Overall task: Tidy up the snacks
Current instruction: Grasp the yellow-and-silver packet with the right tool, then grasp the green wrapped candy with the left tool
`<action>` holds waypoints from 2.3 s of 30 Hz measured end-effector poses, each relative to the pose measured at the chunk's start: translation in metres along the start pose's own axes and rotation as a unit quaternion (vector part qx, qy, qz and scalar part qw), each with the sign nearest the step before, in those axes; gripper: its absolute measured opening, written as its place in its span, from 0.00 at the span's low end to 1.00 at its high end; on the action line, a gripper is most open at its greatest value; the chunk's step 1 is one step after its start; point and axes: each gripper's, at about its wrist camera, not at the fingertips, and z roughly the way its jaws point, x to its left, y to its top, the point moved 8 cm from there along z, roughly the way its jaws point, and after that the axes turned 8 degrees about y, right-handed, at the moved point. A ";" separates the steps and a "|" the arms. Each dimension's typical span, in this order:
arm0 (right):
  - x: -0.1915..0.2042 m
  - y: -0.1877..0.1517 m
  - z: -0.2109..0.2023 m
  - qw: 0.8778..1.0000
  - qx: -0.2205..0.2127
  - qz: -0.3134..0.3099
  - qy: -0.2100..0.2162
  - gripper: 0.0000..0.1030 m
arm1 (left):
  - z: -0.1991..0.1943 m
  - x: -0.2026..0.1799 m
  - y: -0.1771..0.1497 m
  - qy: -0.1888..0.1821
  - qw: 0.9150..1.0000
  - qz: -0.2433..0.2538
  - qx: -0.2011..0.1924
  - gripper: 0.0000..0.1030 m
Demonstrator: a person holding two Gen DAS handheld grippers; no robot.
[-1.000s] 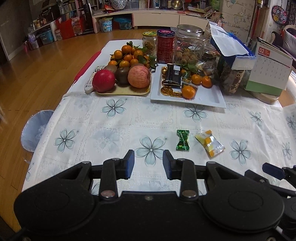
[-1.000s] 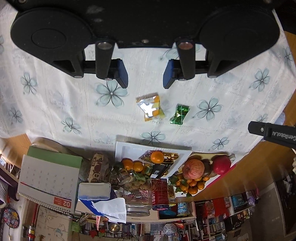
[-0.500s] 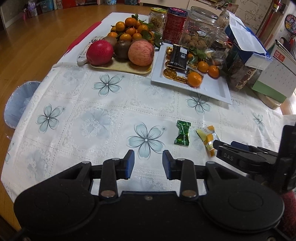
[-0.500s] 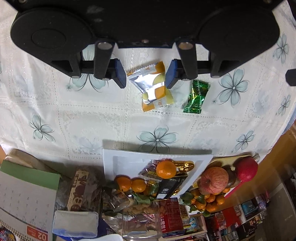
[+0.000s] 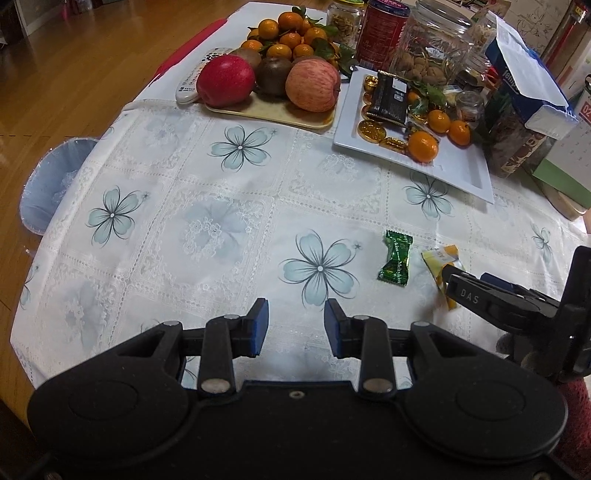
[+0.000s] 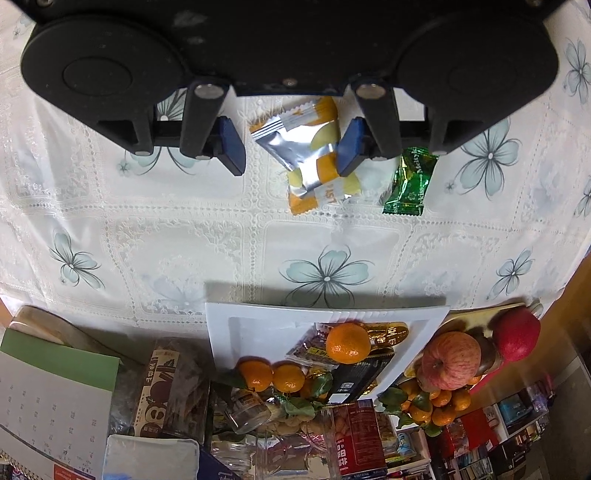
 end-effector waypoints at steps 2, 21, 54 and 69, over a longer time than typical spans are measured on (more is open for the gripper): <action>0.001 0.001 0.001 1.000 -0.001 0.001 -0.001 0.57 | 0.002 0.000 -0.001 0.004 1.000 0.002 0.003 0.41; 0.018 -0.008 0.012 0.998 0.011 -0.049 -0.023 0.56 | 0.004 -0.004 -0.003 -0.002 1.000 0.009 0.003 0.41; -0.045 -0.059 -0.078 0.969 0.113 0.200 0.095 0.39 | 0.031 -0.064 -0.014 -0.064 0.997 0.026 0.013 0.41; -0.052 -0.031 -0.121 0.963 0.054 0.231 0.127 0.39 | 0.055 -0.093 0.008 -0.028 0.997 0.051 -0.040 0.41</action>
